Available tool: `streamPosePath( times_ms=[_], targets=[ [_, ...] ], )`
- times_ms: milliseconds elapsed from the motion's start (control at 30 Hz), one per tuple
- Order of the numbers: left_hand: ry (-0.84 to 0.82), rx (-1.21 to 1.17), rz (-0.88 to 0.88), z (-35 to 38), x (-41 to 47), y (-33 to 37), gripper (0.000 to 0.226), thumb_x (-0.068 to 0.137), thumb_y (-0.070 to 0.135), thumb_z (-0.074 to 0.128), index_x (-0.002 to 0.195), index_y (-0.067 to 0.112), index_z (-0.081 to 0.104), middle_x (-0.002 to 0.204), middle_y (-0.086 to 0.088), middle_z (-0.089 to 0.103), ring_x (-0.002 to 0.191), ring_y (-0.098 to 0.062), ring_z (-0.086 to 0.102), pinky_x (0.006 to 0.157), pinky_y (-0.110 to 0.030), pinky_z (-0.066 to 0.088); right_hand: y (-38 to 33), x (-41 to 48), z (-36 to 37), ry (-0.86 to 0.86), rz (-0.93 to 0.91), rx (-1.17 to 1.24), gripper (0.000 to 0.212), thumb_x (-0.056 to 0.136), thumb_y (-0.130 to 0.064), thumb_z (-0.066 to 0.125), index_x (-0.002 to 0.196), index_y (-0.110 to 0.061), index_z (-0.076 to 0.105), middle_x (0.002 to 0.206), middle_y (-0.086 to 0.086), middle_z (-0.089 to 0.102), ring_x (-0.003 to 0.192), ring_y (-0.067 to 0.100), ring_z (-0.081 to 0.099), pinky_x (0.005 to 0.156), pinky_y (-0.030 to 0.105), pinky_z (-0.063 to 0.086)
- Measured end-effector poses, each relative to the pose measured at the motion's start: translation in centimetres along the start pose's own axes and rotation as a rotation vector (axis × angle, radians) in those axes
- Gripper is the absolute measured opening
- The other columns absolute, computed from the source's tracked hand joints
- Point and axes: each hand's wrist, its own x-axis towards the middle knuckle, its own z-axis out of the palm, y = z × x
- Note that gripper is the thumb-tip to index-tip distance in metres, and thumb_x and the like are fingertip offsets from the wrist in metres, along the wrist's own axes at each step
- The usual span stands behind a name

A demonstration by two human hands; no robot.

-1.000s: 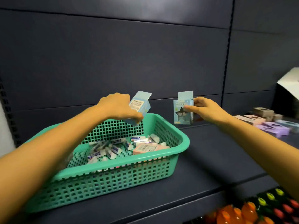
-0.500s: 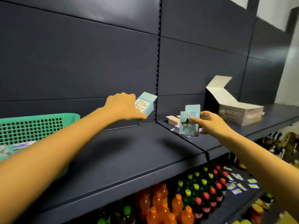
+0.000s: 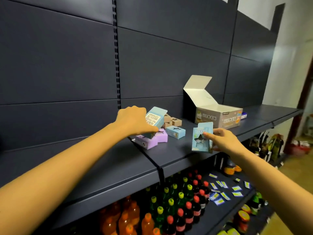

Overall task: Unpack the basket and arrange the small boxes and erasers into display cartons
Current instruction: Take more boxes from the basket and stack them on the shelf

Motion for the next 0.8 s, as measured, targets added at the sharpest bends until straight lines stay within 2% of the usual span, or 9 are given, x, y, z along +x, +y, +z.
streamPosePath(
  times_ms=[100,167,267,367,467,533,600,700,800],
  targets=[
    [0.016,-0.001,0.017,2.0,3.3,2.5,0.049,0.074,0.063,0.059,0.081,0.017,0.046,0.069,0.003,0.048,0.074,-0.021,0.05,0.053,-0.024,0.028,1.2,2.8,-0.8,-0.007,-0.009,-0.01,0.024,0.086,-0.029,0.064,0.101,-0.01,0.064,0.1,0.008,0.069,0.076,0.015,0.06,0.065,0.027,0.05],
    [0.002,-0.004,0.013,3.4,5.8,4.0,0.049,0.074,0.064,0.058,0.08,0.017,0.047,0.068,0.004,0.047,0.073,-0.021,0.051,0.054,-0.025,0.029,1.8,5.1,-1.1,-0.017,-0.026,-0.032,0.022,0.086,-0.029,0.063,0.099,-0.011,0.065,0.096,0.008,0.069,0.074,0.015,0.061,0.065,0.028,0.051],
    [-0.046,-0.015,-0.016,5.2,9.7,5.8,0.048,0.075,0.064,0.057,0.082,0.017,0.048,0.078,0.002,0.052,0.076,-0.021,0.05,0.061,-0.027,0.033,2.1,8.8,-1.7,-0.062,-0.053,-0.059,0.023,0.088,-0.03,0.061,0.096,-0.009,0.069,0.093,0.007,0.072,0.07,0.01,0.061,0.069,0.028,0.051],
    [-0.084,0.004,-0.034,7.0,12.8,7.0,0.048,0.076,0.064,0.056,0.086,0.017,0.051,0.089,-0.002,0.058,0.08,-0.023,0.052,0.066,-0.028,0.034,2.5,12.1,-2.1,-0.112,-0.068,-0.057,0.016,0.09,-0.028,0.06,0.08,-0.017,0.066,0.084,0.004,0.071,0.069,0.009,0.06,0.07,0.029,0.05],
    [-0.12,0.028,-0.065,8.5,15.0,7.8,0.05,0.077,0.063,0.056,0.097,0.017,0.057,0.104,-0.003,0.064,0.091,-0.023,0.057,0.069,-0.028,0.034,3.4,15.4,-1.5,-0.173,-0.018,0.035,0.022,0.09,-0.024,0.06,0.069,-0.02,0.056,0.077,0.001,0.065,0.066,0.007,0.06,0.059,0.021,0.049],
    [-0.151,0.041,-0.092,9.0,16.2,8.2,0.052,0.078,0.064,0.054,0.099,0.017,0.056,0.107,-0.003,0.063,0.089,-0.022,0.055,0.07,-0.028,0.035,4.2,17.6,-0.6,-0.217,0.016,0.025,0.023,0.089,-0.025,0.062,0.069,-0.018,0.054,0.076,0.003,0.065,0.066,0.01,0.06,0.057,0.02,0.047],
    [-0.177,0.051,-0.123,9.2,17.2,8.6,0.053,0.078,0.065,0.052,0.1,0.017,0.056,0.106,-0.003,0.063,0.085,-0.022,0.051,0.071,-0.028,0.035,4.9,19.8,0.4,-0.222,0.033,0.017,0.024,0.087,-0.027,0.064,0.071,-0.017,0.05,0.071,0.003,0.062,0.064,0.013,0.057,0.057,0.022,0.044],
    [-0.226,0.069,-0.166,10.2,18.1,9.5,0.046,0.078,0.064,0.052,0.089,0.02,0.051,0.101,-0.002,0.062,0.083,-0.021,0.049,0.071,-0.029,0.035,5.6,22.5,2.1,-0.272,0.043,0.022,0.029,0.085,-0.03,0.066,0.067,-0.016,0.048,0.065,0.002,0.055,0.057,0.012,0.049,0.059,0.024,0.042],
    [-0.282,0.104,-0.207,11.8,18.3,10.4,0.047,0.079,0.062,0.05,0.097,0.019,0.057,0.105,-0.002,0.062,0.093,-0.023,0.055,0.072,-0.029,0.033,6.0,24.3,3.4,-0.32,0.011,-0.062,0.03,0.085,-0.036,0.065,0.07,-0.01,0.058,0.079,0.01,0.063,0.068,0.019,0.055,0.072,0.036,0.048]
  ],
)
